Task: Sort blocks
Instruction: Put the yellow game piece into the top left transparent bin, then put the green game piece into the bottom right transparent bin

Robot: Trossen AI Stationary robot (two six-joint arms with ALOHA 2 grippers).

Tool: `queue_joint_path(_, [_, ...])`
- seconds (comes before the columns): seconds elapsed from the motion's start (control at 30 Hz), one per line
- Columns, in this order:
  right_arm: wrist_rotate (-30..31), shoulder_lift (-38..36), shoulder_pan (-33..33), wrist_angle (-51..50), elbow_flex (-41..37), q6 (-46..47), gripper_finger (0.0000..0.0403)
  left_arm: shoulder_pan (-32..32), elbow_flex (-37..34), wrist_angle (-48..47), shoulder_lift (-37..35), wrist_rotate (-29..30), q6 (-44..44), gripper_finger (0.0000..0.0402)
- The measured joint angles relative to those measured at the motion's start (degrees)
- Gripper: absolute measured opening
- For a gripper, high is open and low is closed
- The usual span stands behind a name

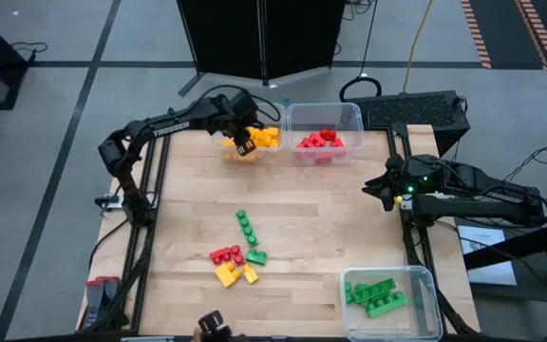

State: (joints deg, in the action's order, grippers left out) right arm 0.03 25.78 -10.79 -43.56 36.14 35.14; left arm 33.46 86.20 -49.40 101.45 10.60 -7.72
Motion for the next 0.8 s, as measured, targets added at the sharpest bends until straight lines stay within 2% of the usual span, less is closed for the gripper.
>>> queue_joint_path(0.2, [-0.1,0.0,0.0,0.0,0.0,0.0,0.0144,-1.4,5.9,-5.5,0.0,0.8,-1.8,0.0134])
queue_joint_path(0.37, [-0.1,0.0,0.0,0.0,0.0,0.0,0.0144,-5.0,14.2,-16.5,0.0,1.1,-2.2,0.0134])
queue_joint_path(0.53, [-0.1,0.0,0.0,0.0,0.0,-1.2,0.0144,-16.7,20.5,-29.7,-0.1,0.7,-9.0,0.0135])
queue_joint_path(0.67, [-0.1,0.0,0.0,0.0,0.0,-1.6,0.0144,-26.5,19.6,-31.0,-0.3,0.5,-12.3,0.0135])
queue_joint_path(0.8, [-0.1,0.0,0.0,0.0,0.0,-3.1,0.0144,-33.3,16.3,-28.4,-0.3,0.1,-14.5,0.0135])
